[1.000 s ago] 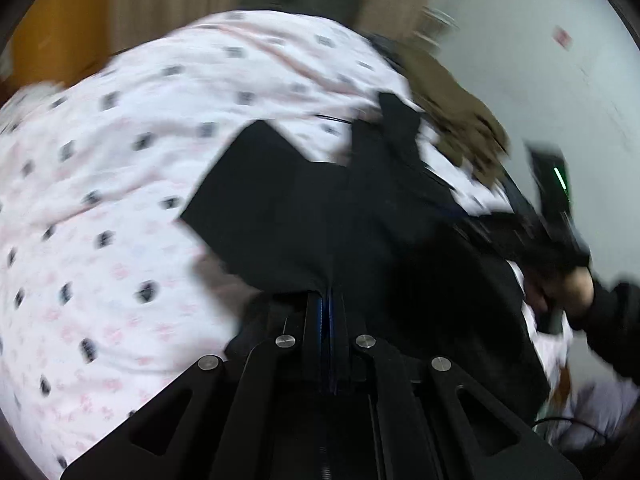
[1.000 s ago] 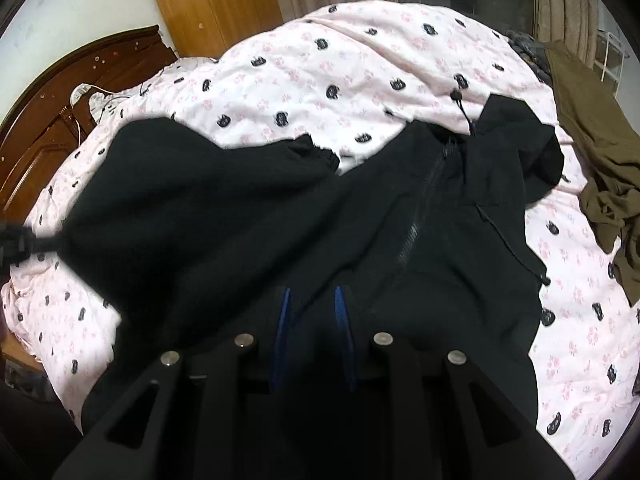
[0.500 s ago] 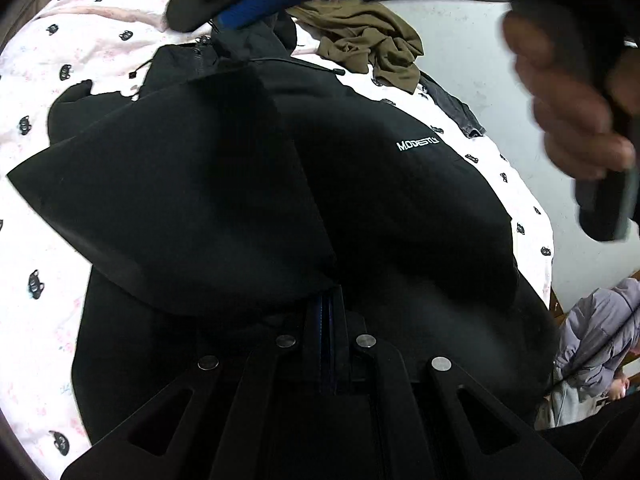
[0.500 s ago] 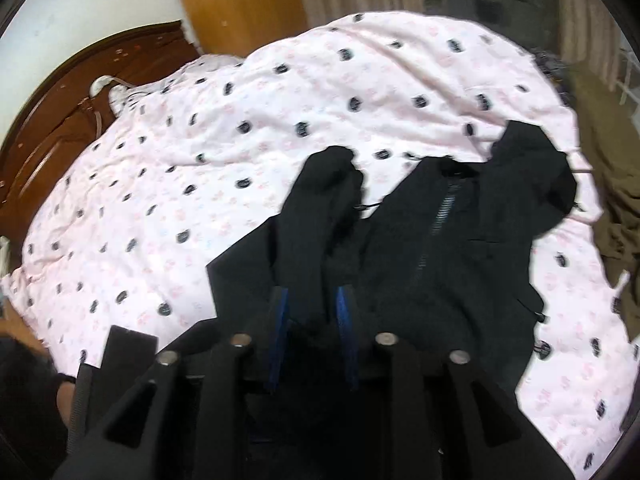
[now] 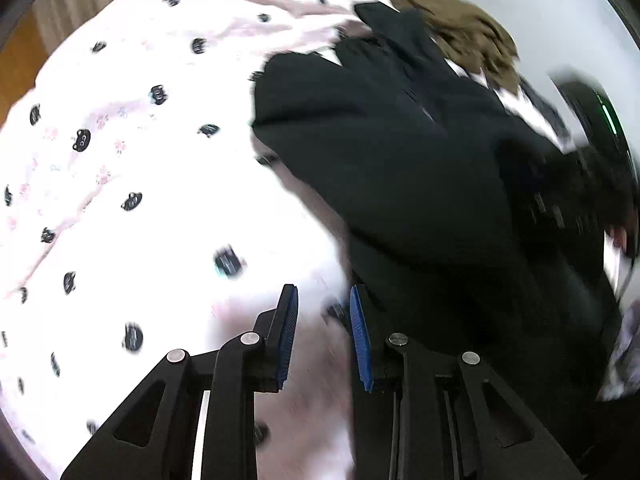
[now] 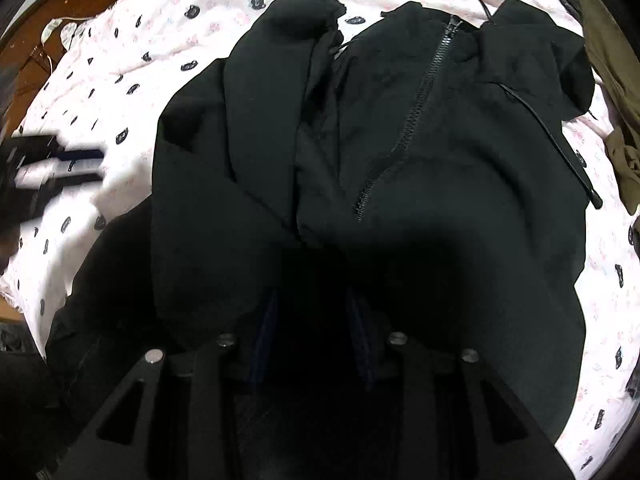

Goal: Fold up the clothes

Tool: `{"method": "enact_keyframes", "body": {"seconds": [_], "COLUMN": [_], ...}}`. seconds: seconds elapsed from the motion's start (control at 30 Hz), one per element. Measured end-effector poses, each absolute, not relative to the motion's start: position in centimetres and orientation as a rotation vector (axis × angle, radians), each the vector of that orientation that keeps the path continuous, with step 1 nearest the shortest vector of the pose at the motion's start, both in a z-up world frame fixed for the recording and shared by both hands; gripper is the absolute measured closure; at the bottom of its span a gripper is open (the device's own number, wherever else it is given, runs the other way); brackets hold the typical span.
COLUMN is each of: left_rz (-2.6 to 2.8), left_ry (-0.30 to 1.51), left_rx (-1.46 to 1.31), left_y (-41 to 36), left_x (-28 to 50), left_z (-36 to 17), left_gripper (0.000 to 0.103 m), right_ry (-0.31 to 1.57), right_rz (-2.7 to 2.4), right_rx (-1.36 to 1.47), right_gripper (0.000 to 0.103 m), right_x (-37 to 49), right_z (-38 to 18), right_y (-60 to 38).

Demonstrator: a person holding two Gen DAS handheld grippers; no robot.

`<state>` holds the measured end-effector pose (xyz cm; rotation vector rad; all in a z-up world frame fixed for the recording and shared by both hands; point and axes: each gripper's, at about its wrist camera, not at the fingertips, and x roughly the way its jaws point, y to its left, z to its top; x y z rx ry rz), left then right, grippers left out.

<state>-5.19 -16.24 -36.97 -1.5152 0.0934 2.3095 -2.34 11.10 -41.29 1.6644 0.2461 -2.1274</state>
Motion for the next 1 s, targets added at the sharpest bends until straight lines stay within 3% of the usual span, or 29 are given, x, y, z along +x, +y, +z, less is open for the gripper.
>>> {"method": "enact_keyframes", "body": {"seconds": [0.13,0.3,0.8,0.87,0.93,1.0], "left_rz": [2.262,2.193,1.945,1.925,1.909,1.901], "left_ry": [0.004,-0.036,-0.183,-0.168,-0.159,-0.172], "left_rx": [-1.487,-1.482,-1.479,-1.477,-1.494,-1.481], "left_y": [-17.2,-16.8,-17.2,-16.3,-15.7,-15.2], "left_x": [-11.3,-17.5,-25.0,-25.2,-25.3,-25.2], "left_z": [-37.9,-39.3,-43.4,-43.7,-44.1,-44.0], "left_gripper": [0.067,0.064,0.064,0.069,0.097,0.100], "right_ry": [0.279,0.221,0.128,0.120,0.122,0.139], "right_rz": [-2.138,-2.138,-2.172,-2.186,-2.198,-2.205], "right_rx": [1.632,1.615,1.560,1.555,1.554,1.557], "right_gripper": [0.068,0.068,0.068,0.068,0.068,0.068], "right_x": [-1.5,-1.0,2.4,2.9,2.8,3.4], "right_z": [-41.8,-41.8,-40.9,-40.5,-39.8,-39.5], "right_y": [11.4,12.6,16.6,16.8,17.0,17.0]}}
